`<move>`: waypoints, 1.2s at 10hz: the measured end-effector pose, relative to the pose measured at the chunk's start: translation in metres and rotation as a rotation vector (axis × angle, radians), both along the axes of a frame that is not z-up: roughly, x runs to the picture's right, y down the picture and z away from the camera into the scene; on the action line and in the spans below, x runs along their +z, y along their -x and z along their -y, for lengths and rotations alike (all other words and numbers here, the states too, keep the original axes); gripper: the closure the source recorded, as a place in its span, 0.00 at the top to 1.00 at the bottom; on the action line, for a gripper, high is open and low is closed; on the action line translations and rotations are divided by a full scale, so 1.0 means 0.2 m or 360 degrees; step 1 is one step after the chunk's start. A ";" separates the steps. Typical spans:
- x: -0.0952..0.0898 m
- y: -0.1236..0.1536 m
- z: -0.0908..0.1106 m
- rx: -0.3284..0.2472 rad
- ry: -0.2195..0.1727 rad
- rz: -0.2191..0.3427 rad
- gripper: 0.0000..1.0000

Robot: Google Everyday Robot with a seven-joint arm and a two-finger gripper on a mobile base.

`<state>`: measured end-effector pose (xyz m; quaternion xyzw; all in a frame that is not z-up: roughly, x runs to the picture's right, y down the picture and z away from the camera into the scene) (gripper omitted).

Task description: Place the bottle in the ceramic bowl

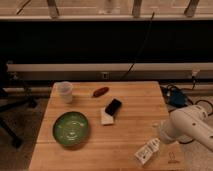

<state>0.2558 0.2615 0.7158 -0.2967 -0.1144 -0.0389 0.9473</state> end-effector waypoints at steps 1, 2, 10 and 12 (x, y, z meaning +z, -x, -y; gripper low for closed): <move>0.01 0.00 -0.01 -0.0014 0.0000 0.0014 0.80; 0.01 0.01 -0.02 -0.0021 -0.0001 0.0024 0.80; 0.07 0.02 -0.09 -0.0073 -0.0022 0.0113 0.80; 0.09 0.03 -0.10 -0.0086 -0.0029 0.0132 0.80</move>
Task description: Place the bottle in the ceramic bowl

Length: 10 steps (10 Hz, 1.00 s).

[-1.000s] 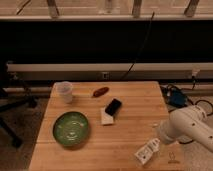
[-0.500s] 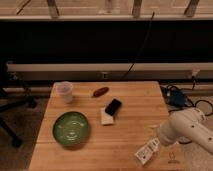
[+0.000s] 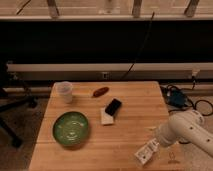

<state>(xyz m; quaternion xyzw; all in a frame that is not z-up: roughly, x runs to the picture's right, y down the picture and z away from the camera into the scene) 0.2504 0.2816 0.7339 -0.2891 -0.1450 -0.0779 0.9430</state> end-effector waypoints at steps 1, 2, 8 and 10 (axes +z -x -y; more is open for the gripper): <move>0.01 0.00 0.00 -0.0006 -0.0005 0.0008 0.80; 0.01 0.00 -0.01 -0.0013 -0.0009 0.0018 0.80; 0.05 0.01 -0.05 -0.0036 -0.0034 0.0070 0.80; 0.07 0.02 -0.07 -0.0041 -0.0046 0.0089 0.80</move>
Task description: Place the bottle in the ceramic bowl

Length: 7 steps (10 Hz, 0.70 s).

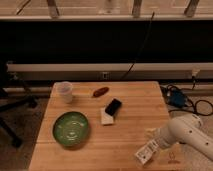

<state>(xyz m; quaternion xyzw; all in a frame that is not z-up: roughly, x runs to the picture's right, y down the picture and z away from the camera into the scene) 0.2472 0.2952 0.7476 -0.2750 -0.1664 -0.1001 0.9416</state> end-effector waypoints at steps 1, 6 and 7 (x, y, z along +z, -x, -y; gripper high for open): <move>0.00 0.00 0.00 -0.0001 -0.0003 0.0006 0.80; 0.03 0.01 -0.04 -0.0010 -0.0031 0.0041 0.80; 0.04 0.01 -0.04 -0.0013 -0.0035 0.0048 0.80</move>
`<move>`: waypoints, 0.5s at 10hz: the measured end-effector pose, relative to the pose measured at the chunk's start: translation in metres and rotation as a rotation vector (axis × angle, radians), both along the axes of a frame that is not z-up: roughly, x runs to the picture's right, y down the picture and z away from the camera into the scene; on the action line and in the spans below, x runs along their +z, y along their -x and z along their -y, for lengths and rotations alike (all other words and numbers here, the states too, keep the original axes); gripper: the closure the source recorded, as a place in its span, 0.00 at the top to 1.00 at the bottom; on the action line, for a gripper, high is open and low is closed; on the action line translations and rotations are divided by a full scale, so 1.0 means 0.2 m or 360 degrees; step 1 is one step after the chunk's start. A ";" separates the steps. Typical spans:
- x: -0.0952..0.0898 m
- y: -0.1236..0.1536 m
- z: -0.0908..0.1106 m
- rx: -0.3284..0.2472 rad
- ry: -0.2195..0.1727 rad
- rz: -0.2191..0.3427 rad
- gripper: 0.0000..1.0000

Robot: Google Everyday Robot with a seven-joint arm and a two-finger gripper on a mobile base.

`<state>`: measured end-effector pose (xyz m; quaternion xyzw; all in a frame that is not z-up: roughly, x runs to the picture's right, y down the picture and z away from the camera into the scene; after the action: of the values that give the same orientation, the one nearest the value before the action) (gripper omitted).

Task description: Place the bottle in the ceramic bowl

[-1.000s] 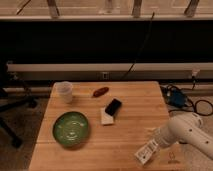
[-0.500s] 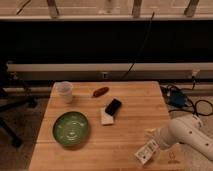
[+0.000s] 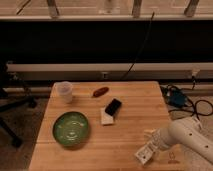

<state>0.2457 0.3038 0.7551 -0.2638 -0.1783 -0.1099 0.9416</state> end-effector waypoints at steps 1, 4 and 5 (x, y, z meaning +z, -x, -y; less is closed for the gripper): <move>0.01 0.00 -0.01 -0.0002 -0.0006 0.0007 0.80; 0.02 0.00 -0.02 -0.0006 -0.0019 0.0022 0.80; 0.03 0.00 -0.02 -0.0007 -0.0024 0.0028 0.80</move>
<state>0.2449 0.3084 0.7602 -0.2561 -0.1850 -0.1157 0.9417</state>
